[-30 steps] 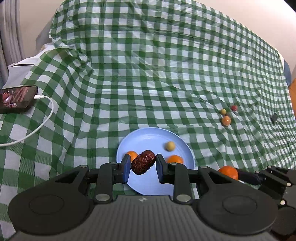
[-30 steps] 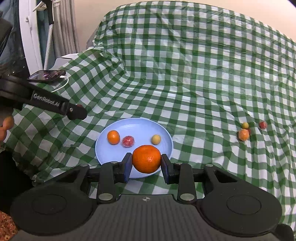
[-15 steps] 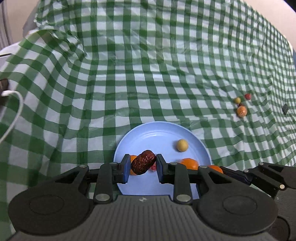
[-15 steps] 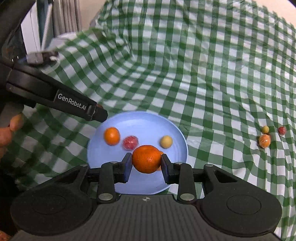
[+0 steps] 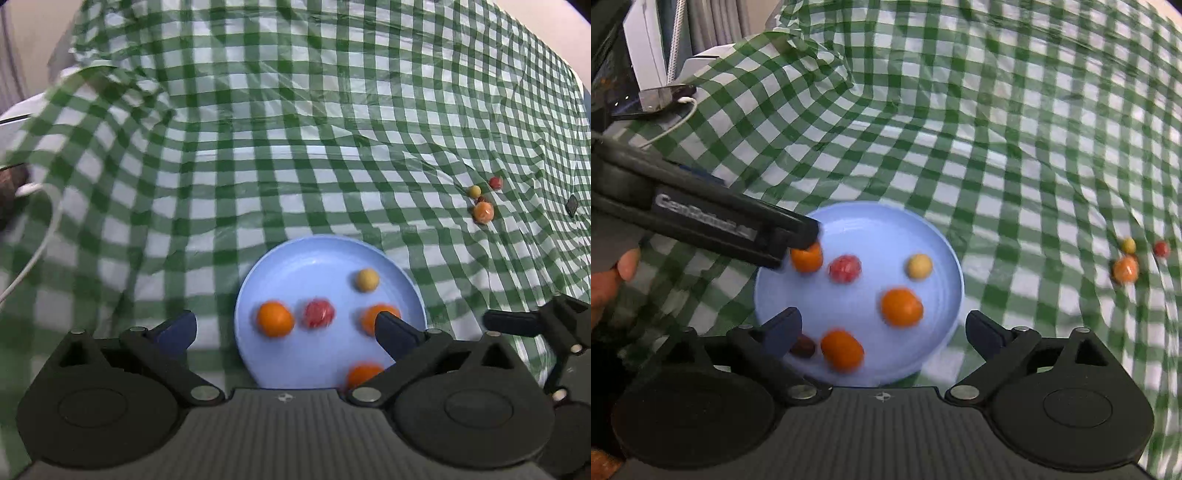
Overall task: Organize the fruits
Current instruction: 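Carry the date and mandarin over the blue plate and open both tools, then swing both open tools back toward the remaining fruits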
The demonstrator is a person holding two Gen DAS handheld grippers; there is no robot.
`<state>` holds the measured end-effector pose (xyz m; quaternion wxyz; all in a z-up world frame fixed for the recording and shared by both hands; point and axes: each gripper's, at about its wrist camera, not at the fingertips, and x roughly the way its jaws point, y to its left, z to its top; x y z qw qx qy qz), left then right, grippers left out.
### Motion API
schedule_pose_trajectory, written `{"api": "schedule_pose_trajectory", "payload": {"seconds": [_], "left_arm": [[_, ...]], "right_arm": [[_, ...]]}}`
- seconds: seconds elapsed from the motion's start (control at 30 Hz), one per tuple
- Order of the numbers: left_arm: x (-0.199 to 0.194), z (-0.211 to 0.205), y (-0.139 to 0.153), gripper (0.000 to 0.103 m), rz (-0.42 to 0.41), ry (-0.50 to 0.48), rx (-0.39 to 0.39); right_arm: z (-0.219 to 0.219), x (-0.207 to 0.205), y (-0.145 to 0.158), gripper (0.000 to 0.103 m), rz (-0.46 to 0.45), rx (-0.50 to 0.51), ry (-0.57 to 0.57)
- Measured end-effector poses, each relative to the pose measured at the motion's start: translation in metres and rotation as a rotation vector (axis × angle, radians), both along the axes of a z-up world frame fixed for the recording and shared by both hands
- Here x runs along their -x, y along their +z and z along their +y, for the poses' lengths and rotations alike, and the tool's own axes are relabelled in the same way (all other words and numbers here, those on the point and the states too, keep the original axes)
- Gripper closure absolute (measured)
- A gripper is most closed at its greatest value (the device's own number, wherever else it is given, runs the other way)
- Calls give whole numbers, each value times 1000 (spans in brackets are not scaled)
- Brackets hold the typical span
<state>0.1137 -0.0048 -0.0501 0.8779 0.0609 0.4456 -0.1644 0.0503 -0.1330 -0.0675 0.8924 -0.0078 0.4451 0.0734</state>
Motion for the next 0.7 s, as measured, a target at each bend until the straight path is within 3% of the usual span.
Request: {"api": "schedule_pose_trajectory", "payload": {"seconds": [0.13, 0.3, 0.7], "left_arm": [[42, 6, 7, 0, -23, 72, -88], [77, 10, 15, 0, 3, 82, -46], [139, -10, 62, 0, -150, 2, -35]], "right_arm": [[-2, 42, 15, 2, -5, -6, -4], [1, 80, 31, 1, -74, 31, -22], [-10, 144, 75, 1, -290, 95, -162]]}}
